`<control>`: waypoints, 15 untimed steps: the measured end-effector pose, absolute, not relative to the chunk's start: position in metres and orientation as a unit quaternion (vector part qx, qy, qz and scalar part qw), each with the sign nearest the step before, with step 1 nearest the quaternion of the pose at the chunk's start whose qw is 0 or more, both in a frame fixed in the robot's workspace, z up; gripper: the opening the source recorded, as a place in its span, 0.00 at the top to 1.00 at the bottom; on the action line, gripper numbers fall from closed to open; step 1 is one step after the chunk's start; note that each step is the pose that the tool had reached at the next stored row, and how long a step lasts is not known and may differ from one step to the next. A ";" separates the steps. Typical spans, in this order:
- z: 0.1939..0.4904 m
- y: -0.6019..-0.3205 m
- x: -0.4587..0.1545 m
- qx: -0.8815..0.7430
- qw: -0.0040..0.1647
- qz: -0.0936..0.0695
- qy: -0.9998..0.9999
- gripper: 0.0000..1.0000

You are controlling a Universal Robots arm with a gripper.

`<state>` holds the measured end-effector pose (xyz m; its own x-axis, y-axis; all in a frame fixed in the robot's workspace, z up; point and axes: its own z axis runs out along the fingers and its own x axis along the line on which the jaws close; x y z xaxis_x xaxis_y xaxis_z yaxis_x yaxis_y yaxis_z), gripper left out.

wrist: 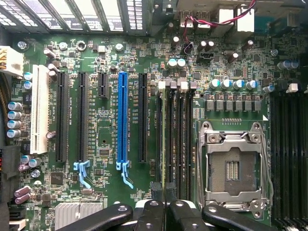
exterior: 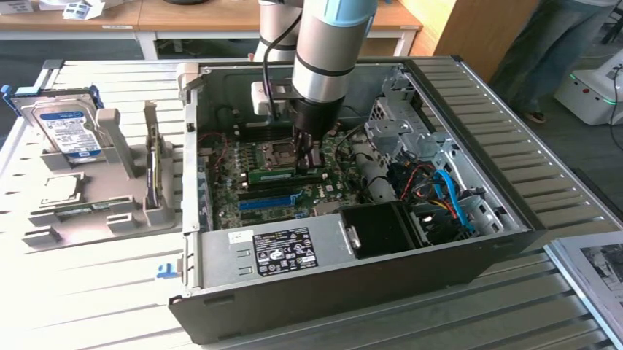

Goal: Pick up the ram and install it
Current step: 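Insert the ram into the slot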

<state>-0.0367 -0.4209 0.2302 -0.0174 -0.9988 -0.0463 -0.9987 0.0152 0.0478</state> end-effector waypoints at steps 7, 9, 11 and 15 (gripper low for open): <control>0.229 -0.421 -0.037 0.701 0.000 -0.033 -0.712 0.88; 0.229 -0.421 -0.037 0.701 0.000 -0.033 -0.712 0.88; 0.229 -0.421 -0.037 0.701 0.000 -0.033 -0.712 0.88; 0.228 -0.421 -0.037 0.703 0.000 -0.033 -0.711 0.88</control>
<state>-0.0367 -0.4209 0.2285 -0.0130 -0.9988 -0.0463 -0.9988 0.0107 0.0478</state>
